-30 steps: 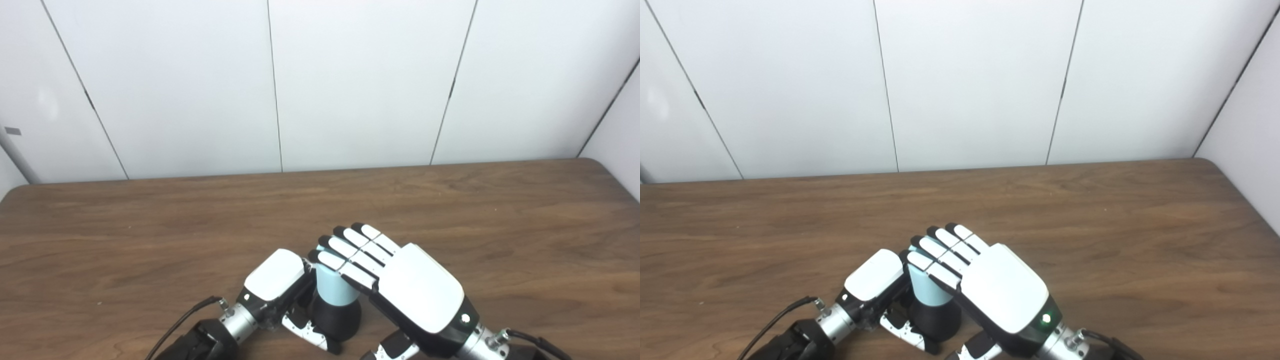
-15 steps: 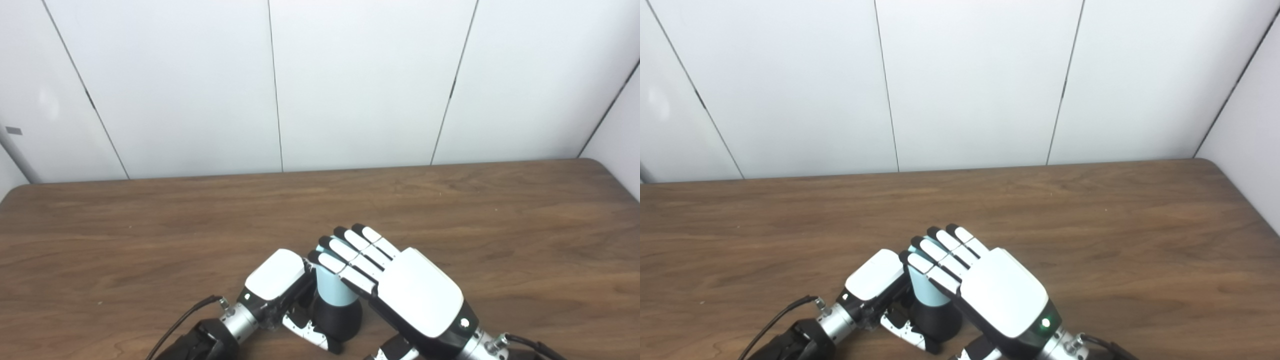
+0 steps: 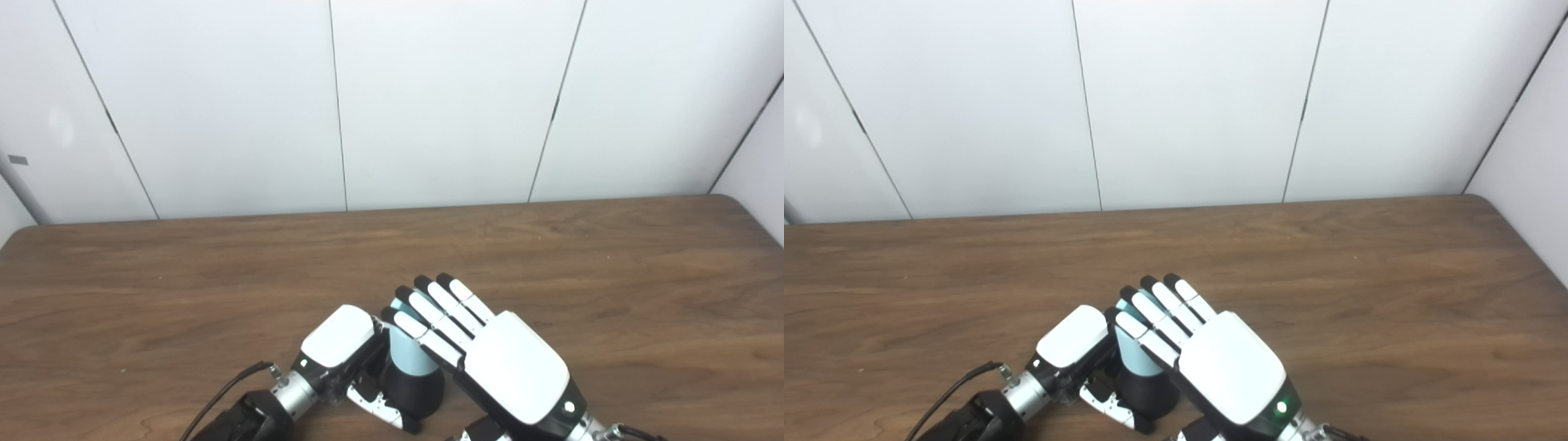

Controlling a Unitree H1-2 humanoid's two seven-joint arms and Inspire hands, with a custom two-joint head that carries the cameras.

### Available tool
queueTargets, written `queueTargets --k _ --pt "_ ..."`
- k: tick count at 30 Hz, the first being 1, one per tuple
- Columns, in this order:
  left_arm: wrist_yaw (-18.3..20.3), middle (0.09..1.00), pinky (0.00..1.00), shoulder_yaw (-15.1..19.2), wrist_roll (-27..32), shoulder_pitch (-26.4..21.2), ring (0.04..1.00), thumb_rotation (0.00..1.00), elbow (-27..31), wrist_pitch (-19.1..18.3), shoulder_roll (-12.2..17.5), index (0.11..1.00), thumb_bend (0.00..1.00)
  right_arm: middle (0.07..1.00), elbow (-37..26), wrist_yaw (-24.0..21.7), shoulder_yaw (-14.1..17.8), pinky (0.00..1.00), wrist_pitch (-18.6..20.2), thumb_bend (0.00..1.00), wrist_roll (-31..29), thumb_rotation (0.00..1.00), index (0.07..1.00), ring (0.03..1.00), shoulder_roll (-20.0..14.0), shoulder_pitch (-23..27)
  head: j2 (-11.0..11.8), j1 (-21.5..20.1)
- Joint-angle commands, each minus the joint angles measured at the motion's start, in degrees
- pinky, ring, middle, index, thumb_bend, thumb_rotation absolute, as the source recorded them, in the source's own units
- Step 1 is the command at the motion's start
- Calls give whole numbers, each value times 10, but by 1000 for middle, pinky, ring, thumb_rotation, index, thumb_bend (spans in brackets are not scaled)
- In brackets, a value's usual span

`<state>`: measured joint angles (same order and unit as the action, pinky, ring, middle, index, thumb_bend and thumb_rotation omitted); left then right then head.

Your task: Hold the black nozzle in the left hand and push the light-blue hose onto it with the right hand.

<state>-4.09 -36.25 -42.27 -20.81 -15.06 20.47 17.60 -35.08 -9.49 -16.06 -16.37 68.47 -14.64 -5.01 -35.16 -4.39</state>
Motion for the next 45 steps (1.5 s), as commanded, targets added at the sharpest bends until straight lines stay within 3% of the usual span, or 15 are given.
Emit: queueTargets --k 1,8,14,19,28,34,45 --pt "79 252 124 -43 -9 66 175 42 -40 -18 -7 484 518 973 26 -28 -9 1000 -3 700 25 823 929 993 -14 -23 -1 -1" --pt "82 264 132 -43 -11 66 183 42 -37 -23 -6 484 517 999 26 -41 -17 1000 6 706 28 820 961 1000 -11 -36 0 -1" --pt "73 260 134 -42 -13 66 182 42 -45 -15 -7 484 517 996 37 -26 -23 989 2 718 31 848 956 1000 -12 -39 0 -2" --pt "79 263 135 -43 -14 64 184 42 -43 -22 -7 484 517 940 40 -23 -25 891 0 737 14 850 901 941 -17 -36 1 -2" --pt "72 257 127 -44 -16 64 177 42 -45 -16 -7 484 518 875 46 -13 -29 818 -1 755 -7 822 845 872 -22 -34 1 -2" --pt "74 269 138 -44 -17 64 188 43 -46 -19 -6 484 518 872 43 -26 -31 804 5 754 -11 834 844 865 -23 -34 0 -2" --pt "76 256 128 -43 -12 64 179 42 -45 -19 -6 484 517 906 47 -3 -30 807 4 748 -25 796 873 894 -20 -33 1 -2"
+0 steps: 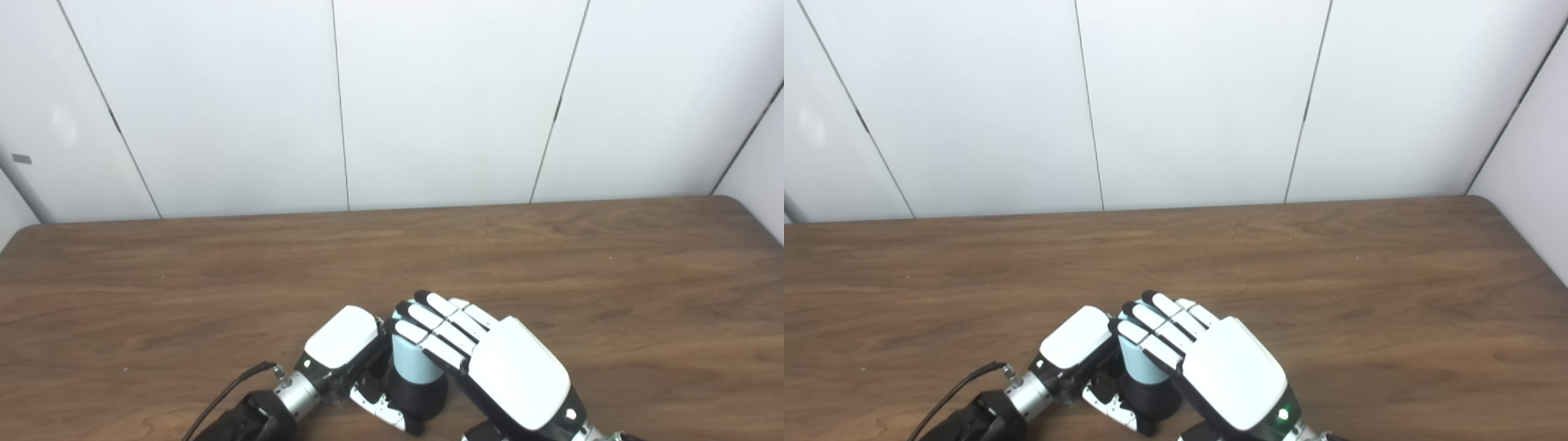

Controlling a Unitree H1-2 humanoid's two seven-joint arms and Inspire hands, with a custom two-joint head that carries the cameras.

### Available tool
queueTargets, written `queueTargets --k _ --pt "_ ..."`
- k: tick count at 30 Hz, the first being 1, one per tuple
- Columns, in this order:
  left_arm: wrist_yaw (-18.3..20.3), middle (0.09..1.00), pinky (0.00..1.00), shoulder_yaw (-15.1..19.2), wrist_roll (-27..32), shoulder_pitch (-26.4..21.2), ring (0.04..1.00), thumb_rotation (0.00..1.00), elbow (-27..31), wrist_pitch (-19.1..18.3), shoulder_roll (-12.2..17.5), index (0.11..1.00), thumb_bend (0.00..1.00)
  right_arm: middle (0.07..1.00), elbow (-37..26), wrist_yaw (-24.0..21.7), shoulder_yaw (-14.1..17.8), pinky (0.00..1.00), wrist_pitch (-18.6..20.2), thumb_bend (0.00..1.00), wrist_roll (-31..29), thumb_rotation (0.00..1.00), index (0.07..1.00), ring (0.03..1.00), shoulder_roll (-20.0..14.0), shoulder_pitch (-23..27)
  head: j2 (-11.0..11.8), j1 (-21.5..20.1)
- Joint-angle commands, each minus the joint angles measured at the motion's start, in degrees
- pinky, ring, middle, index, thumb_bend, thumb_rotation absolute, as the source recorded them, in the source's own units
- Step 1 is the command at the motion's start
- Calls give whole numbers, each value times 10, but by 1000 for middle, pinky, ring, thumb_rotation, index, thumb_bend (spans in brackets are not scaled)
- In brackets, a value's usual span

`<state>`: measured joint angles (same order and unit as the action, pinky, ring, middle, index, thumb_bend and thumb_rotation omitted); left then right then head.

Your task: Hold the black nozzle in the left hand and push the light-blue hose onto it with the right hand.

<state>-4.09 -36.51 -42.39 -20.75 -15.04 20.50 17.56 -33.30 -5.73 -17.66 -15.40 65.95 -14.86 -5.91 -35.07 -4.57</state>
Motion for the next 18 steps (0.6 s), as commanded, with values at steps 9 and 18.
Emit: queueTargets --k 9,18 --pt "67 249 123 -41 -16 60 173 42 -55 -13 -7 484 517 999 32 12 -8 995 -9 744 -20 757 993 999 -1 -12 5 -2" --pt "68 237 114 -41 -19 60 163 41 -53 -18 -7 484 518 1000 42 21 -3 1000 6 757 3 774 1000 1000 14 -7 7 -3"
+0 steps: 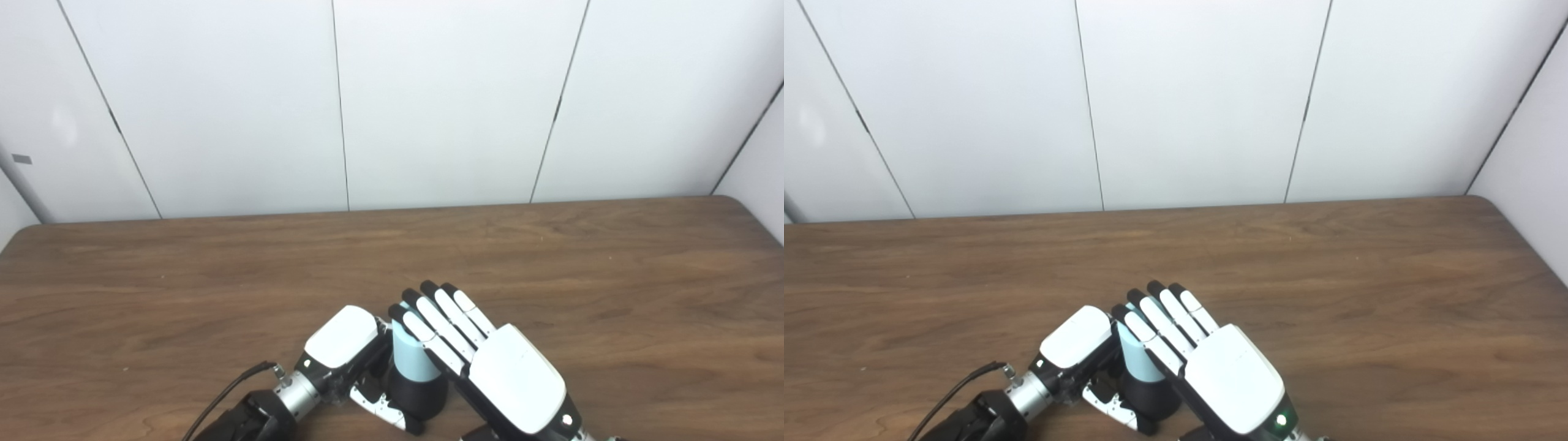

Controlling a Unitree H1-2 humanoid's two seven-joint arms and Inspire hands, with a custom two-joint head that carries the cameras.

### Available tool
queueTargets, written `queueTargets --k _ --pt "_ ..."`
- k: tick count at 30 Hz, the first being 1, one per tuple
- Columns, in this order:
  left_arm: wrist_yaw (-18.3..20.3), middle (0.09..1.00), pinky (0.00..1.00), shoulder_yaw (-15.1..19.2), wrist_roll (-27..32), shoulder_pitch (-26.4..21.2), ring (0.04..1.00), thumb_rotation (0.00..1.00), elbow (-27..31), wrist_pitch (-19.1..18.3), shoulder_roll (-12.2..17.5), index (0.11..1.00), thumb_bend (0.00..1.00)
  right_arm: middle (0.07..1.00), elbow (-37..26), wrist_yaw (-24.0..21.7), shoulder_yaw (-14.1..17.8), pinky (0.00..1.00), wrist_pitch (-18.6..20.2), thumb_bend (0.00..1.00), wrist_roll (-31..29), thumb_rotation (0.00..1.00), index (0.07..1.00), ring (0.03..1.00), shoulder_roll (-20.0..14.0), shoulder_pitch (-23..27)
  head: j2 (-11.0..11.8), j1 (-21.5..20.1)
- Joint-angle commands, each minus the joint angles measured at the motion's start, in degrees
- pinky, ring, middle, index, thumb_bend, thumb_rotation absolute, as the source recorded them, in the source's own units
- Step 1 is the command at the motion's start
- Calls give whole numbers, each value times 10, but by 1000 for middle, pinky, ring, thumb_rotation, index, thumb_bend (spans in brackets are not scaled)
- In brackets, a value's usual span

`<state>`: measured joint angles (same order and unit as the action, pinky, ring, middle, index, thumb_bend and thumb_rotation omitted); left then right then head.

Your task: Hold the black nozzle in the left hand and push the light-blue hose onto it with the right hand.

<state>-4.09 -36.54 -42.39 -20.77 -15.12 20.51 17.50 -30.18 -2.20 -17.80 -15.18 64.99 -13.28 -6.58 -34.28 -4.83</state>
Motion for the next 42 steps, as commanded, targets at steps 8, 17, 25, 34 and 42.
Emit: queueTargets --k 8,17,25,34,42 --pt "66 241 114 -43 -26 61 164 41 -51 -20 -6 485 518 1000 23 14 -2 1000 0 754 25 790 1000 1000 2 4 0 0" --pt "63 258 126 -41 -26 59 177 42 -57 -20 -7 485 517 1000 66 141 1 1000 -50 719 -11 693 984 1000 5 7 0 0" --pt "62 245 118 -36 -21 59 169 41 -64 -20 -7 484 517 1000 88 201 2 1000 -72 664 -14 725 999 1000 6 10 -1 -3" --pt "59 260 129 -37 -26 57 181 41 -67 -20 -5 484 517 1000 87 231 7 1000 -67 729 -16 708 1000 1000 17 13 2 -7" --pt "56 261 132 -35 -24 56 184 40 -74 -18 -5 485 517 1000 92 285 35 1000 -69 729 -18 757 1000 1000 31 24 6 -10"
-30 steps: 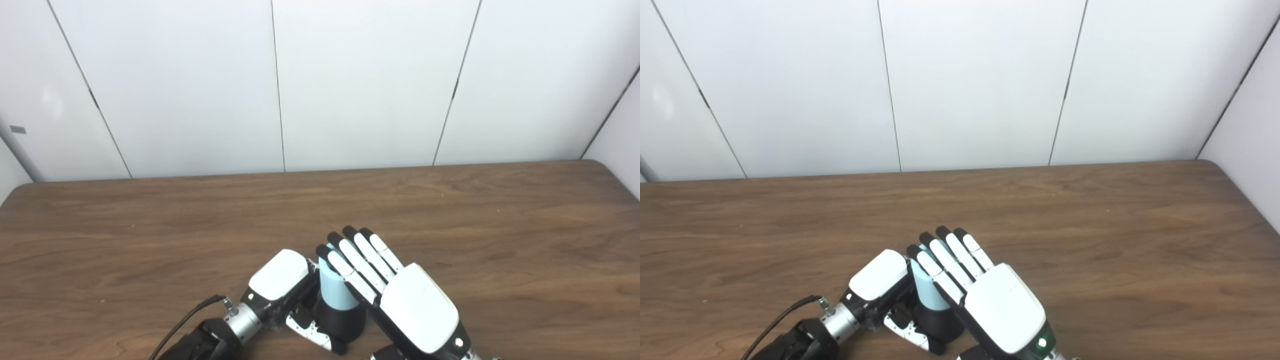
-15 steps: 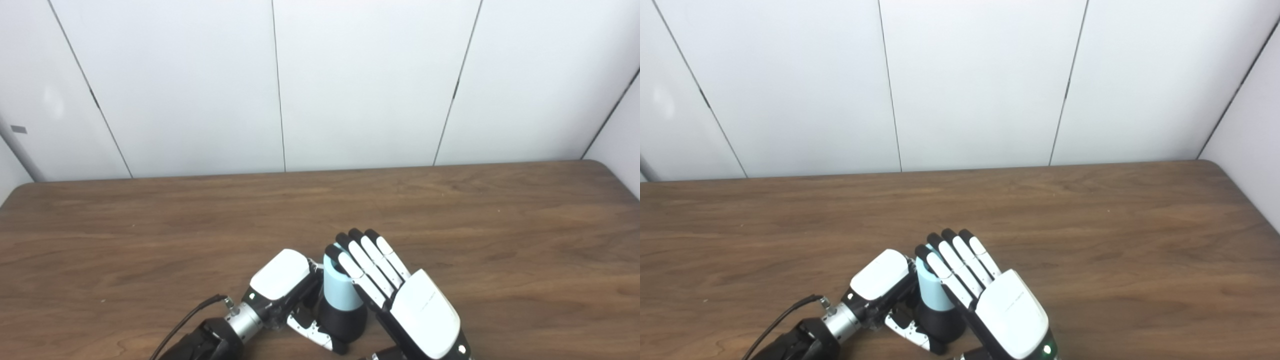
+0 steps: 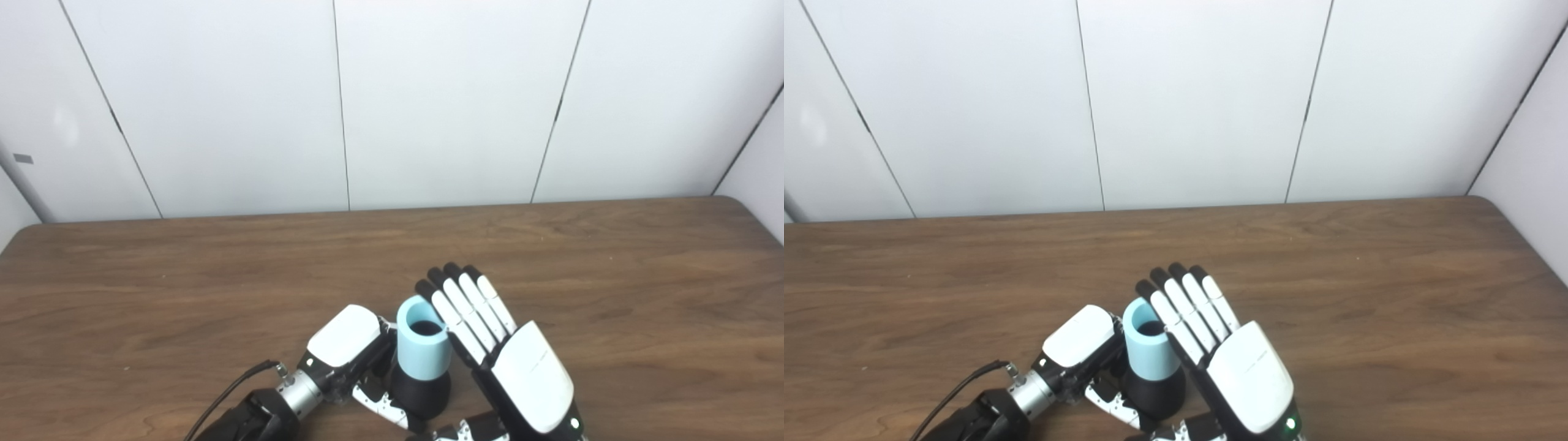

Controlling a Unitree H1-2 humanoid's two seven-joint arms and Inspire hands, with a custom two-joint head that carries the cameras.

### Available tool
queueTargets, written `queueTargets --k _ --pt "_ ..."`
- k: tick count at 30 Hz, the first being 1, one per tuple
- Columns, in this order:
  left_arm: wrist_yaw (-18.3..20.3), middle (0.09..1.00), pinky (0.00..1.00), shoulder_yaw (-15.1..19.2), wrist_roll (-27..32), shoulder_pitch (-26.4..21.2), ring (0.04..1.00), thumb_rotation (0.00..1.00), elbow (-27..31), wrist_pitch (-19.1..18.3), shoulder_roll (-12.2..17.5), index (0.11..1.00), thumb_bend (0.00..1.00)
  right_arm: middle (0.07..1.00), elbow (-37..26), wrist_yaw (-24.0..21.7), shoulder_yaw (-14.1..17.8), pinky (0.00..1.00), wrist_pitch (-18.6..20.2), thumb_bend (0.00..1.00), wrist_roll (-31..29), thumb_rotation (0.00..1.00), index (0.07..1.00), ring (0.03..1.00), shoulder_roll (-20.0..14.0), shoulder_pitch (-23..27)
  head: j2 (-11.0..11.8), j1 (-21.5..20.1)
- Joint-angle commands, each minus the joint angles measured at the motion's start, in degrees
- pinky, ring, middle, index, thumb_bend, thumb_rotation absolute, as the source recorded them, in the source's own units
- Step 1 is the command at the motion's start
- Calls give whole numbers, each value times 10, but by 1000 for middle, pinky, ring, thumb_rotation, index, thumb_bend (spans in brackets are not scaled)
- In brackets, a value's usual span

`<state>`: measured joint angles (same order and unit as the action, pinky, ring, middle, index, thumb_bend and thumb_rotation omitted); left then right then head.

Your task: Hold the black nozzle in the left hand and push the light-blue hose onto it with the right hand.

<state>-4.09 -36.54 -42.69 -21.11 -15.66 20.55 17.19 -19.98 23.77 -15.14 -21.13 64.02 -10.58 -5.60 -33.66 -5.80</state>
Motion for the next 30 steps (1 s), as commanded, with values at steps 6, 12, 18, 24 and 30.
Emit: queueTargets --k 6,12,18,24,30 --pt "53 249 128 -33 -21 58 178 40 -77 -18 -4 484 517 1000 -10 46 46 1000 -10 734 -64 826 1000 1000 5 29 1 1" --pt "49 244 116 -36 -34 56 167 41 -74 -23 -5 485 518 1000 -5 18 77 1000 11 737 -203 912 1000 1000 42 35 2 3" --pt "39 234 108 -31 -38 57 158 41 -73 -22 -5 485 518 1000 31 -52 89 948 32 818 -359 868 1000 1000 55 14 1 3" --pt "8 231 109 -23 -53 55 158 42 -81 -22 -3 484 519 1000 91 -68 108 919 16 847 -398 833 986 980 55 13 2 3" --pt "-7 217 92 -14 -73 54 142 42 -80 -34 3 484 520 1000 98 -91 118 931 29 839 -409 843 998 988 56 10 -1 4"
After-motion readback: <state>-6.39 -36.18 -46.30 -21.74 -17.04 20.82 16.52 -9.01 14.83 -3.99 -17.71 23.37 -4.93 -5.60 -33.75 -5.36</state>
